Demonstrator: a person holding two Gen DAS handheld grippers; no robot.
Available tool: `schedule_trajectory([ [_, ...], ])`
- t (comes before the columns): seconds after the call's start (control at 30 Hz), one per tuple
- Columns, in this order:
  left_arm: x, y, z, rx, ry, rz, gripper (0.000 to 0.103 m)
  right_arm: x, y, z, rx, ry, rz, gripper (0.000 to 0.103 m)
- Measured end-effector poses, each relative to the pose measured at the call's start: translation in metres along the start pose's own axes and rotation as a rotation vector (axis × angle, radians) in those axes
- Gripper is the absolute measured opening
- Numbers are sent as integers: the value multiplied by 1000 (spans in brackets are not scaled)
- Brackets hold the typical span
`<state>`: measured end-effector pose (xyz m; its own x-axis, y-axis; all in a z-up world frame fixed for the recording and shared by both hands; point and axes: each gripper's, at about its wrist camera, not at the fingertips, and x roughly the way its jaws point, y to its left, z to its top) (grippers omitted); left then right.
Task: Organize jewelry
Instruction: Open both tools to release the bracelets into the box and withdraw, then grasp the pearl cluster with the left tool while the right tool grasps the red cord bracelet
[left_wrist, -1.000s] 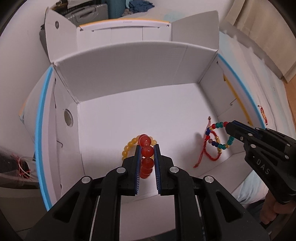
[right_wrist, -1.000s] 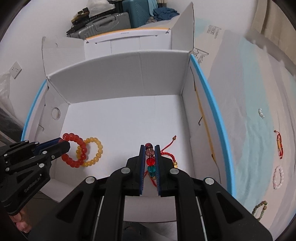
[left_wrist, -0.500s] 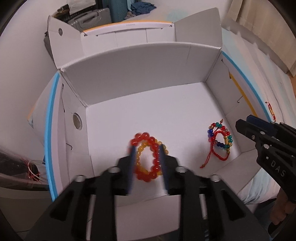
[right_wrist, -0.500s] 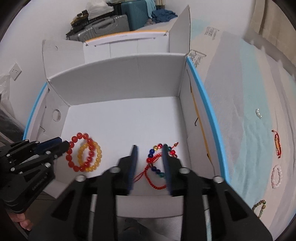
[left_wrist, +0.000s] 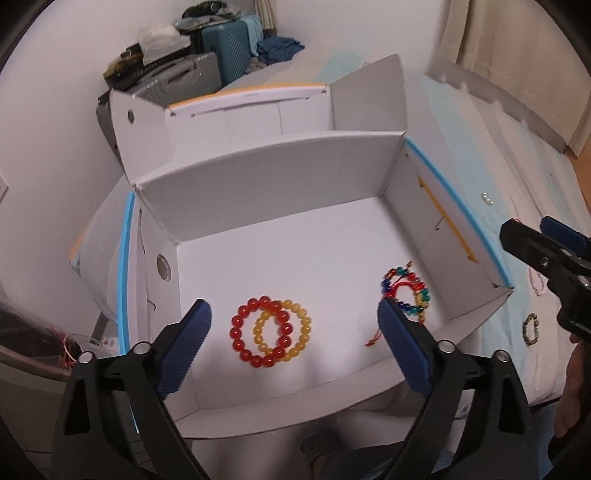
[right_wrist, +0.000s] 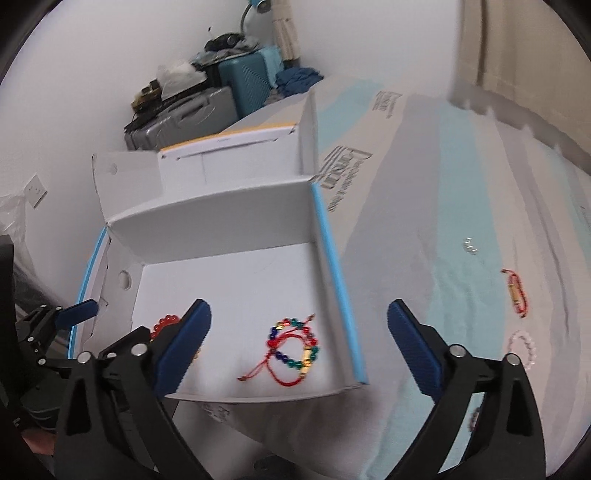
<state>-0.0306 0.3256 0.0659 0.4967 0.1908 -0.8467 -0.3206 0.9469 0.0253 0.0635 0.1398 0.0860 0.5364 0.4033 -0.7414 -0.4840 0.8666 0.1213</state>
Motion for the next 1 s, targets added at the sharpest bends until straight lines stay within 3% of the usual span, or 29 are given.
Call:
schedule_trajectory([
  [0.3, -17, -53, 11, 48, -39, -26, 97, -37, -58, -5, 47, -40, -75, 95],
  [0.6, -19, -132, 26, 126, -63, -101, 97, -62, -140, -21, 122, -51, -155, 95],
  [0.87, 2, -208, 55, 183, -80, -157, 97, -59, -228, -29, 191, -42, -206, 95],
  [1.0, 32, -255, 82, 208, -67, -184, 97, -41, -266, -28, 203, -21, -220, 95],
])
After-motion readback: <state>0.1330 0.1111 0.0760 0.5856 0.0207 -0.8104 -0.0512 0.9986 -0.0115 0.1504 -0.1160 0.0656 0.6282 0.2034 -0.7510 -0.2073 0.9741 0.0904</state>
